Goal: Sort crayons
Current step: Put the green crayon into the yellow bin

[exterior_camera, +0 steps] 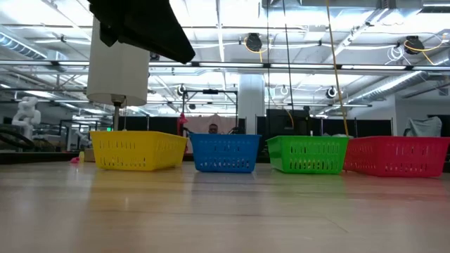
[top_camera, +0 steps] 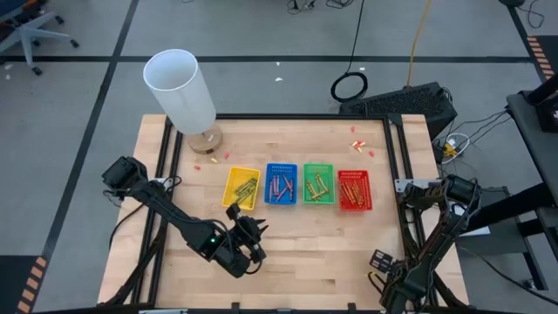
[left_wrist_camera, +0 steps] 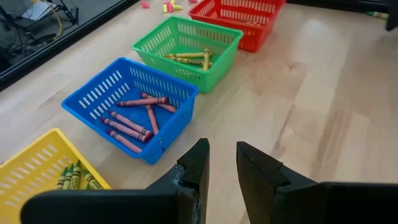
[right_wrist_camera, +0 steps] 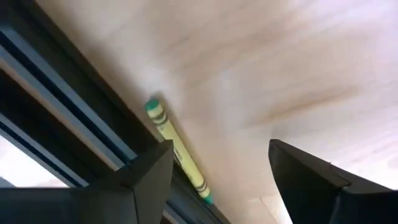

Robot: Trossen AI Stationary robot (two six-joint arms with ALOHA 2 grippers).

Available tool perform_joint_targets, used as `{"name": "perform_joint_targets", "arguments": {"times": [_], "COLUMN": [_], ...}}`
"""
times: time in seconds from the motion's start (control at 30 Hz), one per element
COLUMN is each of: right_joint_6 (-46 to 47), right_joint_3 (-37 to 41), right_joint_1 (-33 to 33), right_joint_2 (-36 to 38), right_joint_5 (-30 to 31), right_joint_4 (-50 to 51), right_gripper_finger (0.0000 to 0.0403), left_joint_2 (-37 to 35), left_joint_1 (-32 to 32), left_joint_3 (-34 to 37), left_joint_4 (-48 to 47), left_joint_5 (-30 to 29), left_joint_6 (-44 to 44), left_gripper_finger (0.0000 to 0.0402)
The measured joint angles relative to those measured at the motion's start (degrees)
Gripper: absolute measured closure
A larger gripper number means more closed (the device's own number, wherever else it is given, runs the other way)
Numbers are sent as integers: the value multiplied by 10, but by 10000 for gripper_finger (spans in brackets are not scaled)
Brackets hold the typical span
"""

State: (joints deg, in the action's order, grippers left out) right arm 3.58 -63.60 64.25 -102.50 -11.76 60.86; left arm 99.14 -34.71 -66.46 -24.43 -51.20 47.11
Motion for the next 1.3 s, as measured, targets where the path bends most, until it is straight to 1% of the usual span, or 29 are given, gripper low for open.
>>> {"name": "perform_joint_targets", "arguments": {"times": [0.33, 0.5, 0.67, 0.73, 0.93, 1.3], "right_joint_6": [3, 8, 11, 11, 7, -34], "right_joint_3": [4, 4, 4, 4, 20, 30], "right_joint_1": [32, 48, 56, 61, 64, 54], "right_joint_2": [0, 1, 1, 1, 4, 4], "right_joint_5": [5, 38, 50, 65, 102, 123], "right_joint_4": [-1, -22, -23, -30, -58, -58], "right_gripper_finger": [154, 154, 154, 154, 154, 154], "left_joint_2": [0, 0, 0, 0, 0, 0], "left_joint_1": [10, 10, 10, 11, 17, 18], "left_joint_3": [0, 0, 0, 0, 0, 0], "left_joint_4": [0, 1, 1, 1, 1, 1], "left_joint_5": [2, 3, 4, 4, 4, 4], "left_joint_6": [1, 1, 2, 2, 2, 1], "left_gripper_finger": [322, 322, 322, 322, 322, 322]}}
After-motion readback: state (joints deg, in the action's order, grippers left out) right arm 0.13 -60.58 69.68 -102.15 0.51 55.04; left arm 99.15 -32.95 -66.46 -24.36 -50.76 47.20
